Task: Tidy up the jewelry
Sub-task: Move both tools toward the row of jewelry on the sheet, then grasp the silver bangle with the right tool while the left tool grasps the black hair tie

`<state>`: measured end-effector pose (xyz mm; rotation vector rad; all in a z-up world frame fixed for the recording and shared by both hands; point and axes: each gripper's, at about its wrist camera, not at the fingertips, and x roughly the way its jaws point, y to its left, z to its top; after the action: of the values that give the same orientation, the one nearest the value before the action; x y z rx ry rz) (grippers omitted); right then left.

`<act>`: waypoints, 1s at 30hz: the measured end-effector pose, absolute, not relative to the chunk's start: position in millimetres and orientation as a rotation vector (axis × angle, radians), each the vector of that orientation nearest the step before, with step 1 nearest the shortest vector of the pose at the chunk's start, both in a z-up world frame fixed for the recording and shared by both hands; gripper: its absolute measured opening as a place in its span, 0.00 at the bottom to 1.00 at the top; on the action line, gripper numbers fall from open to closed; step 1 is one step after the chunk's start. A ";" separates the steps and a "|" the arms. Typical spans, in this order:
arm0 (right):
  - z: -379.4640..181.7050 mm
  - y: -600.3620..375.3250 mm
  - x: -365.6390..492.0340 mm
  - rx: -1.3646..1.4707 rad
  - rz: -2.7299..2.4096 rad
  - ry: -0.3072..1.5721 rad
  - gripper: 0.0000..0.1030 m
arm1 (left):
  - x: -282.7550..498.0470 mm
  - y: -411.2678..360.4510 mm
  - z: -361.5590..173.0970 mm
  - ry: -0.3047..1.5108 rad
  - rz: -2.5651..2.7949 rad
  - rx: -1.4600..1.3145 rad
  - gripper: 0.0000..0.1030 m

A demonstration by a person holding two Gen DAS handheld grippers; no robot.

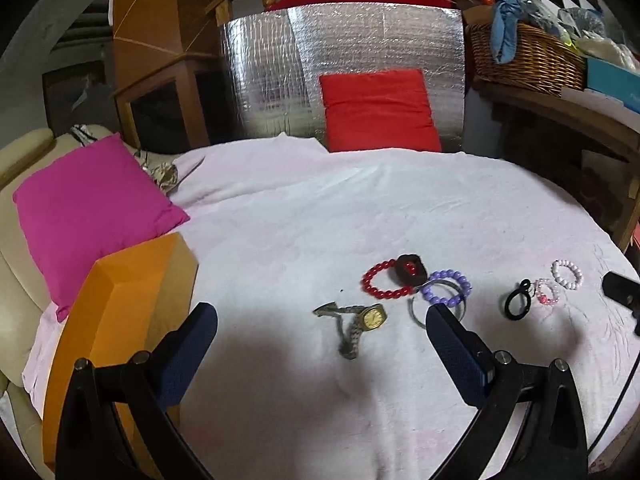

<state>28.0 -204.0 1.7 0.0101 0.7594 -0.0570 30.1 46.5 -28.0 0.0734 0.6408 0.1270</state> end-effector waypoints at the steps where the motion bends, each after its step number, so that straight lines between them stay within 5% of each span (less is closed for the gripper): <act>1: 2.3 -207.8 28.2 0.022 -0.055 0.758 1.00 | 30.0 49.1 -27.8 0.640 0.131 0.071 1.00; 20: -6.6 -206.2 41.3 0.133 0.014 0.802 1.00 | 33.2 89.8 -33.6 0.660 0.188 0.100 1.00; 27: -30.9 -168.2 74.1 0.225 0.117 0.888 0.84 | 53.3 106.7 -41.0 0.685 0.219 0.060 1.00; 30: -48.4 -152.6 95.3 0.278 0.152 0.945 0.66 | 65.8 109.9 -45.8 0.696 0.250 0.068 1.00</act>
<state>95.3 -152.6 -48.4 0.2783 0.9446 0.1524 65.8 109.9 -45.8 0.0683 0.6964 0.2503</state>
